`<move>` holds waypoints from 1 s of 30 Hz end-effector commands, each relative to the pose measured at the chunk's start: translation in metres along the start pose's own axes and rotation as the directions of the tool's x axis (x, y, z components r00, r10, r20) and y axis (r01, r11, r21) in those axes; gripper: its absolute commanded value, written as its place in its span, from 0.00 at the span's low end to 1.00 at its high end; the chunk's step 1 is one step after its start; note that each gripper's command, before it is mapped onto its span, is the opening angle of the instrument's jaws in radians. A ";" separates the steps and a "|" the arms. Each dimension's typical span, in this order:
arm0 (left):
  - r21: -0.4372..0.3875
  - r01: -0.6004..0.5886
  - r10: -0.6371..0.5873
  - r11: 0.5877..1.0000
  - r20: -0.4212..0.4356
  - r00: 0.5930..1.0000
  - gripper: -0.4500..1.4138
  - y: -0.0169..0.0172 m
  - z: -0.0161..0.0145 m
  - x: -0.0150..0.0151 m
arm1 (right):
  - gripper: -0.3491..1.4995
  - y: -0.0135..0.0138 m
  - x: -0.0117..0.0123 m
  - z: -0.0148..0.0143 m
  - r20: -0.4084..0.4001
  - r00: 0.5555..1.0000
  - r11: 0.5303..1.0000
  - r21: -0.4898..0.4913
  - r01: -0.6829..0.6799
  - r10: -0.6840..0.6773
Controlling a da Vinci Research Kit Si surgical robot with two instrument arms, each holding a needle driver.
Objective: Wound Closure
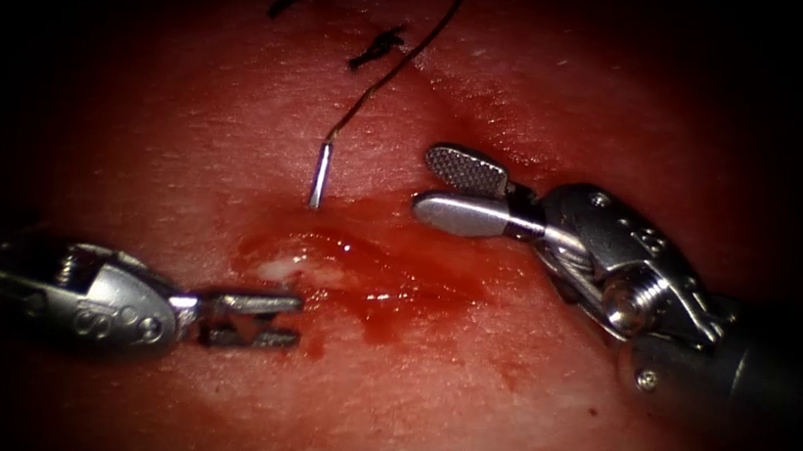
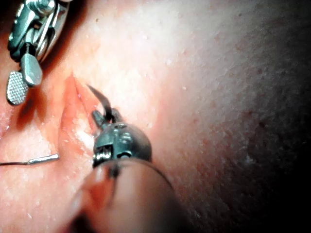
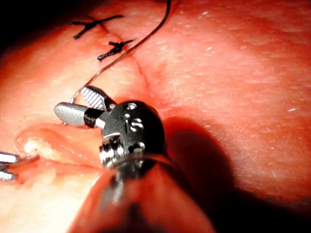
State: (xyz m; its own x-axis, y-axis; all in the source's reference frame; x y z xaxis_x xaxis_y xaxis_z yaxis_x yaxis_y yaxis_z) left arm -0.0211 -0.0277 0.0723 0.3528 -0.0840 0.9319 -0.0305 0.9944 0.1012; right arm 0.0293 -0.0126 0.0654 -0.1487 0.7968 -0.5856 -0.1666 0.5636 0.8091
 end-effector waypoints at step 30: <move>0.078 0.131 -0.145 0.988 0.226 0.963 0.00 0.0029 -0.0049 -0.0154 | 0.00 -0.0029 -0.0015 0.0009 0.156 0.956 0.961 0.164 0.222 -0.247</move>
State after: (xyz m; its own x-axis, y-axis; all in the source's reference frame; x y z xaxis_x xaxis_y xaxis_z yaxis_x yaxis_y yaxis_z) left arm -0.0215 -0.0229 0.0556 0.1313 -0.2094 0.9690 -0.0508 0.9747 0.2175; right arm 0.0300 -0.0153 0.0637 0.0530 0.6540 -0.7546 -0.0322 0.7564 0.6533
